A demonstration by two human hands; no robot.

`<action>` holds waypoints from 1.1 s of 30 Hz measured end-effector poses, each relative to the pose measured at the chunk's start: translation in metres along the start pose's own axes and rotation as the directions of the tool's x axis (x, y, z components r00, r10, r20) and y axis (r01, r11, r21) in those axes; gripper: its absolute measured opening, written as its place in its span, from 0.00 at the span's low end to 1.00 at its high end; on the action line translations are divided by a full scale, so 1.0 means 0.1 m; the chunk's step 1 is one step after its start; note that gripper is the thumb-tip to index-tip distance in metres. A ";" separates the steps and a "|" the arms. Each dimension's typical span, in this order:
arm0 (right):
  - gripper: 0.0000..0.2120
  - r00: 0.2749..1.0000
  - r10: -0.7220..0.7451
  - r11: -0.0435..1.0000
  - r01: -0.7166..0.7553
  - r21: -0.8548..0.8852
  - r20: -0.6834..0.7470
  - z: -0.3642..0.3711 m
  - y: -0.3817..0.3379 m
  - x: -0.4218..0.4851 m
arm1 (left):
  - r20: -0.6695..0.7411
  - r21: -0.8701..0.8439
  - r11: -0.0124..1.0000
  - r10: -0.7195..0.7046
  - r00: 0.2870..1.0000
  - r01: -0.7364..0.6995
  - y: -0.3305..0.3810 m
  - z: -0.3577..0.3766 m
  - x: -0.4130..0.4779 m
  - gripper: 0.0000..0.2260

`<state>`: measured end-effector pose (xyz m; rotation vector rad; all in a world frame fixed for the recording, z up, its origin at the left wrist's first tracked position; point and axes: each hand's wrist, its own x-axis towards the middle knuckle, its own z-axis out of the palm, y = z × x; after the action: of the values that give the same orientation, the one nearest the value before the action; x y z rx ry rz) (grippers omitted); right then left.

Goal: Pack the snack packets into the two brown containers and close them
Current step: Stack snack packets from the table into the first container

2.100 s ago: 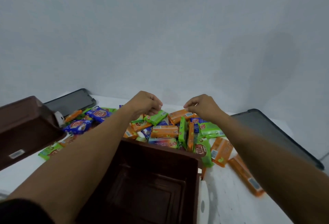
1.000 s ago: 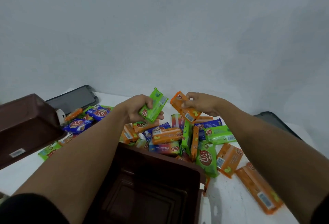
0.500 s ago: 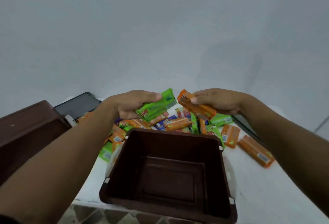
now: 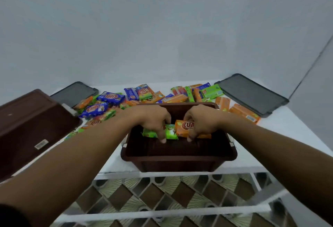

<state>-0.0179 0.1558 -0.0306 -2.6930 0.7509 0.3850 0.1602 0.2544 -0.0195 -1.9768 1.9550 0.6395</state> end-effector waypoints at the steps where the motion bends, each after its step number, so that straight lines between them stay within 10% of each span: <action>1: 0.32 1.000 0.017 1.000 -0.017 -0.013 0.001 0.06 -0.01 0.03 | -0.002 0.024 0.999 -0.025 1.000 0.025 0.02 0.06 0.06 0.34; 11: 0.30 0.999 0.043 0.960 -0.036 -0.278 0.016 0.40 -0.05 0.26 | -0.054 0.112 0.973 -0.196 0.979 0.201 0.22 0.37 0.34 0.31; 25: 0.33 1.000 -0.004 0.981 0.006 -0.195 0.013 0.41 0.03 0.29 | -0.090 0.207 0.973 -0.090 0.992 0.107 0.10 0.49 0.36 0.40; 33: 0.16 1.000 -0.011 0.985 0.013 -0.170 0.016 0.42 0.02 0.32 | 0.025 0.178 0.983 -0.048 0.999 0.043 0.08 0.39 0.29 0.05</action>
<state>0.0007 0.1553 -0.0800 -2.8484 0.7276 0.4868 0.1477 0.2482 -0.0669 -1.8876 1.8743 0.4625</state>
